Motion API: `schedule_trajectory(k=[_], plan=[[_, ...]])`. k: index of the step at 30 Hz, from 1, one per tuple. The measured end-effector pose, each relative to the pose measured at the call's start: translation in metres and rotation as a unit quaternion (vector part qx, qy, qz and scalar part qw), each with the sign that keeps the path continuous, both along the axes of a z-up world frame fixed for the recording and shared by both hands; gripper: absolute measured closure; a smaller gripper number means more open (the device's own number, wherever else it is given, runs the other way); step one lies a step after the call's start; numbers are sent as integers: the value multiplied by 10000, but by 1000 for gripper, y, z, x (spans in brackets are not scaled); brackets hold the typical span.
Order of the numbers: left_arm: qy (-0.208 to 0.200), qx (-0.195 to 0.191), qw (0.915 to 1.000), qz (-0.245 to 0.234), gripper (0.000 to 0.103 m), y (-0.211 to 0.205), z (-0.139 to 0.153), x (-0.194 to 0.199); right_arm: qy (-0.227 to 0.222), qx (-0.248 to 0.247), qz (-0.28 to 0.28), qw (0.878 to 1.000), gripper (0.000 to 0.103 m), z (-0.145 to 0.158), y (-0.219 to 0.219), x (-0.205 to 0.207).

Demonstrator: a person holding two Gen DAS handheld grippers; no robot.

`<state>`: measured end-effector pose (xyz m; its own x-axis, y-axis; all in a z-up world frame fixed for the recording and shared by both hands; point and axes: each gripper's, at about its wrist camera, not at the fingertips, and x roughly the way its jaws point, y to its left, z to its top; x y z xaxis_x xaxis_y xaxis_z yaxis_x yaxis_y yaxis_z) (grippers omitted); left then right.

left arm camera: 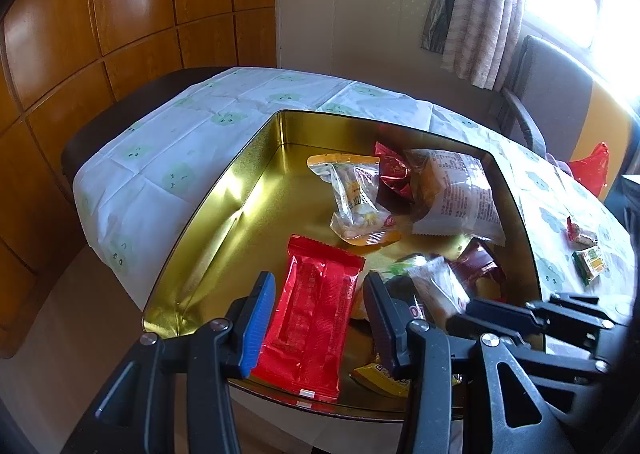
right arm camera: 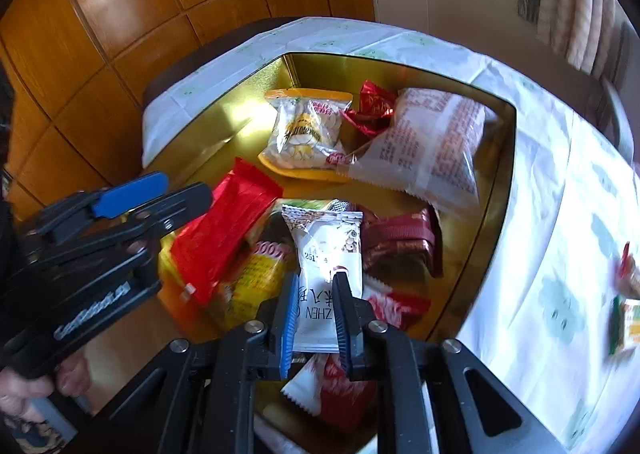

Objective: Organize snacks
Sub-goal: 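Lower the white bun pack into the gold tin and open the right gripper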

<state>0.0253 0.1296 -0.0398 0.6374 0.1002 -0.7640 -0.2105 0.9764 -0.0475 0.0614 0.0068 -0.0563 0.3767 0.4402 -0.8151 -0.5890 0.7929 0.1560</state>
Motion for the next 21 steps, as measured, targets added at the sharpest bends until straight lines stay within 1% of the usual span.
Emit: schedule_trajectory(k=[3, 8, 12, 21], plan=[[-7, -7, 10000, 0, 56, 1, 0, 0, 46, 119, 35, 9999, 86, 3, -2, -2], [-18, 3, 10000, -15, 55, -1, 2, -1, 85, 277, -70, 9996, 85, 5, -6, -5], [-49, 12, 10000, -62, 54, -4, 4, -2, -76, 330, -207, 9992, 84, 12, -15, -13], [-125, 72, 9997, -185, 54, -12, 8, -4, -435, 464, -676, 9957, 84, 27, -43, -29]])
